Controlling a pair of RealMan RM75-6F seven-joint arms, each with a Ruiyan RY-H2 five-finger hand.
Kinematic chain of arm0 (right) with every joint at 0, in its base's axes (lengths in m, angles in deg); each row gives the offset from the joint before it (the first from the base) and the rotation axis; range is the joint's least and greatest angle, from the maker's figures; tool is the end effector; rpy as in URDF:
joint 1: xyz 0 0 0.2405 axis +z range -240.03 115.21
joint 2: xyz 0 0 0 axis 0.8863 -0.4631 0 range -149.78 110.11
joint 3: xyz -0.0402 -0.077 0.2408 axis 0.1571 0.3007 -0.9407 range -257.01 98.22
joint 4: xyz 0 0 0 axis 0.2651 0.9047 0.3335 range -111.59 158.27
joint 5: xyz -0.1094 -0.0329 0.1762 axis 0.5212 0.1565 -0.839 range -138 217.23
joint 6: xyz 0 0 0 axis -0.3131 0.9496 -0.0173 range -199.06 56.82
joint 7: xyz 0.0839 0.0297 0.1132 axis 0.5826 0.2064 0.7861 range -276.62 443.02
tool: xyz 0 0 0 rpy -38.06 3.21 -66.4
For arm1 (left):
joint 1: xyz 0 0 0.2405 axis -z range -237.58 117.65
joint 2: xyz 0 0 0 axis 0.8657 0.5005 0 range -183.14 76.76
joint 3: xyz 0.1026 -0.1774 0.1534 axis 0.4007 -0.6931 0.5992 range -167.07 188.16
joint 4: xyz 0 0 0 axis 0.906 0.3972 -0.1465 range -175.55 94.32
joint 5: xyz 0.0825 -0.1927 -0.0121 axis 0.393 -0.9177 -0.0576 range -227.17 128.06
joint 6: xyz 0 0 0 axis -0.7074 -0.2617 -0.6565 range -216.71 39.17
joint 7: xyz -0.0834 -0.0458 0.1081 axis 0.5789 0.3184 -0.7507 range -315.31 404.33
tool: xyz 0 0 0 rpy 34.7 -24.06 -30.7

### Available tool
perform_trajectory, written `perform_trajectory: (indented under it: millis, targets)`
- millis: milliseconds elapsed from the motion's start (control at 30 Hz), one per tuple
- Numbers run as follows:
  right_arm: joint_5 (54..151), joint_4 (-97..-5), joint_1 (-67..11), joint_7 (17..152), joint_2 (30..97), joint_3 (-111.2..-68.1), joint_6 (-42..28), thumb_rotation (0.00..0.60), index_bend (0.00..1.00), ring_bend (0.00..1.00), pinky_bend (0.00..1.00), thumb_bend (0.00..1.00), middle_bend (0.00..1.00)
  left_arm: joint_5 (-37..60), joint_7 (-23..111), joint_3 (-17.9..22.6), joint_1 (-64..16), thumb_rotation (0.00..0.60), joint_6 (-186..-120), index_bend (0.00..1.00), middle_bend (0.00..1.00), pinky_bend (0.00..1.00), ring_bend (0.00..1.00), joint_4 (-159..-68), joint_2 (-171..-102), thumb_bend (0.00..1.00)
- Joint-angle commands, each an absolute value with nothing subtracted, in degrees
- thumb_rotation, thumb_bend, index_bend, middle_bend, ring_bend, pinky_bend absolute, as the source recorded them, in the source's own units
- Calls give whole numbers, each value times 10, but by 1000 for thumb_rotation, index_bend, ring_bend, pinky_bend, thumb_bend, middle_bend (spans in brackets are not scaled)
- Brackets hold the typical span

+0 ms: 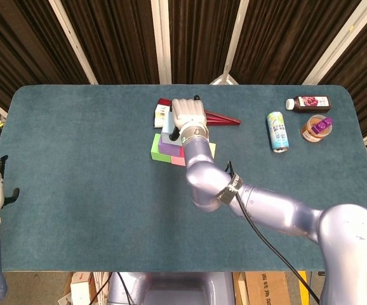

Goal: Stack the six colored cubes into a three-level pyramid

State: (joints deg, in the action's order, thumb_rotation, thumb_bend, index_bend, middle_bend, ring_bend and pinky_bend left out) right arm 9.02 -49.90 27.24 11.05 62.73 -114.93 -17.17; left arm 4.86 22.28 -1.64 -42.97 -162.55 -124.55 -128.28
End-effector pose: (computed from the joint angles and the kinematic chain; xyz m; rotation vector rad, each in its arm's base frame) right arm 0.0962 -0.4651 0.0585 1.6454 -1.2492 0.6388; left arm -0.3400 0.2719 0.1296 -1.1724 -0.9228 -0.5572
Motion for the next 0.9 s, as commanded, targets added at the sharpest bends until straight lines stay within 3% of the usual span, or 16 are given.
perform_trajectory:
  millis: [33,900]
  targets:
    - [87,-500,268,104,625,-1150,-177,600,444,193,0,279,375,48,222,-17,-430,600,-1627,103,0,0,0,-1246,-1283,396]
    - [91,-501,248,101,621,-1149,-201,600,415,157,0,280,316,45,211,-16,-430,600,-1634,103,0,0,0,-1249,-1286,396]
